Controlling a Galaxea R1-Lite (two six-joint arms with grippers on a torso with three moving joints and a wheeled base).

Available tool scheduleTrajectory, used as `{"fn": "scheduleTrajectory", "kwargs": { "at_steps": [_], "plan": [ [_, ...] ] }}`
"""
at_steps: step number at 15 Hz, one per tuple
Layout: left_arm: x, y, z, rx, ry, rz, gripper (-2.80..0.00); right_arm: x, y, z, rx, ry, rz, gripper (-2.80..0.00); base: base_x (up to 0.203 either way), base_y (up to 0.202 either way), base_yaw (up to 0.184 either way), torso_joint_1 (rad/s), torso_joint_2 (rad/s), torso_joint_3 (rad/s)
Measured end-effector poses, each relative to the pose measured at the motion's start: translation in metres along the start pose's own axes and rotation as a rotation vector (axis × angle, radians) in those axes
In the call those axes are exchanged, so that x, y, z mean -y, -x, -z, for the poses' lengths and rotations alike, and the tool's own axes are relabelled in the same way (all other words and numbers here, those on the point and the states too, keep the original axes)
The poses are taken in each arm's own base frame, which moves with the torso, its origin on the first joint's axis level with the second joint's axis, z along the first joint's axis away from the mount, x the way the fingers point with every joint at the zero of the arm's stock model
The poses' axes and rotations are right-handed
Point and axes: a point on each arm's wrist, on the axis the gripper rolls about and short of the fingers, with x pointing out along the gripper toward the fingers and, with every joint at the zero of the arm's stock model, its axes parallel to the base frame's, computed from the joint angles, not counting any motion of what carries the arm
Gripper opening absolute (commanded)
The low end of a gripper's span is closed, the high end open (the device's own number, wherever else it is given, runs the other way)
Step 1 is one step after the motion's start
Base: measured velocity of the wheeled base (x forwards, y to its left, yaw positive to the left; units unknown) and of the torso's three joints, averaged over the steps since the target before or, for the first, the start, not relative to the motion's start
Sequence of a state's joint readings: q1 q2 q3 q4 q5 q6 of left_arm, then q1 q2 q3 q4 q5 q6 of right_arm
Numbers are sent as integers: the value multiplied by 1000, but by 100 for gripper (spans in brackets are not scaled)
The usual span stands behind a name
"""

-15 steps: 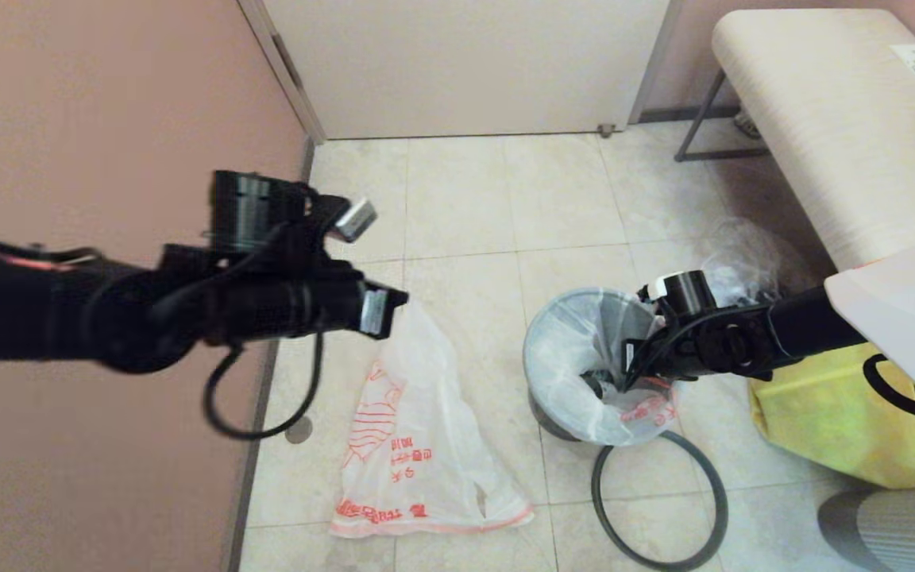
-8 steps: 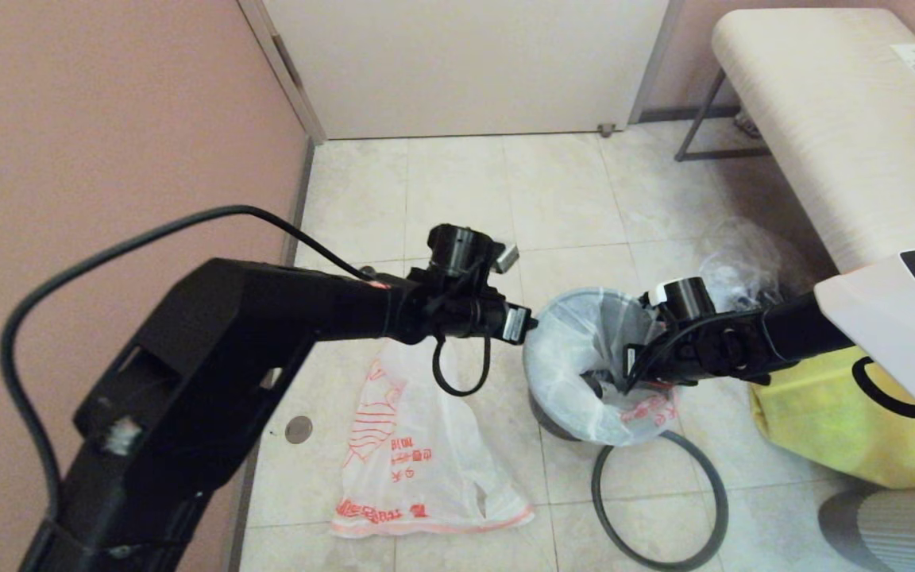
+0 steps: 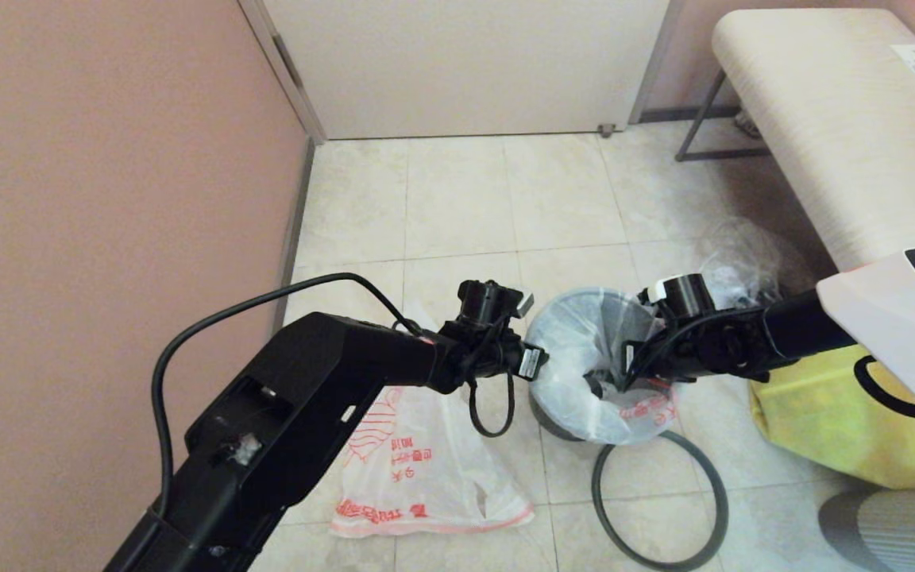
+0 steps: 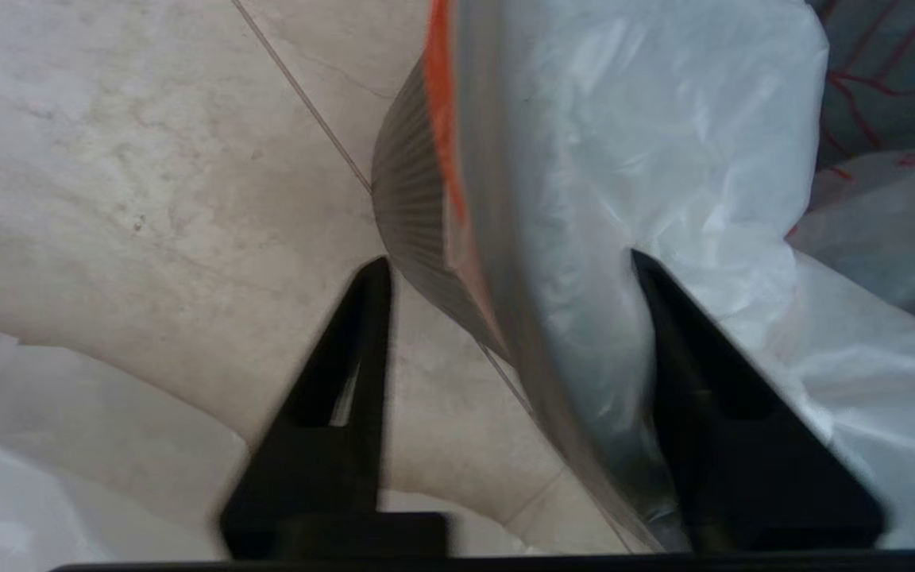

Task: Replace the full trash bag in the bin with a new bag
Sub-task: Place the trash bag on the floor

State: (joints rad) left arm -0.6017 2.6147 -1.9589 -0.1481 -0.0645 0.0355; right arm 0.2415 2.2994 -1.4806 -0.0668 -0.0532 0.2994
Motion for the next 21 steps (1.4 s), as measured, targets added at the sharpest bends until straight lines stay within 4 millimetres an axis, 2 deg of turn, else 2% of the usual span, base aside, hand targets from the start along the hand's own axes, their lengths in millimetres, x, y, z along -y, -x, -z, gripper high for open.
{"fn": "scheduleTrajectory", "kwargs": {
  "at_steps": [5,10,14,17,19,21],
  "plan": [
    [9,-5,8,-15,5,-8,-280,-3,11,-6,7,-42,-43,-280,0,0,0,0,0,0],
    [16,-2,4,-19,21,-41,-280,-13,41,-14,22,-61,-142,-280,0,0,0,0,0,0],
    [25,4,0,-30,12,-76,-280,-27,84,-21,54,-39,-253,-280,0,0,0,0,0,0],
    [39,11,-7,-22,-1,-83,-280,-33,117,-25,72,-28,-358,-280,0,0,0,0,0,0],
    [44,18,-15,-6,-6,-81,-280,-29,119,-25,72,-36,-352,-280,0,0,0,0,0,0],
    [47,27,-21,1,-9,-78,-280,-22,108,-22,50,-48,-332,-280,0,0,0,0,0,0]
  ]
}}
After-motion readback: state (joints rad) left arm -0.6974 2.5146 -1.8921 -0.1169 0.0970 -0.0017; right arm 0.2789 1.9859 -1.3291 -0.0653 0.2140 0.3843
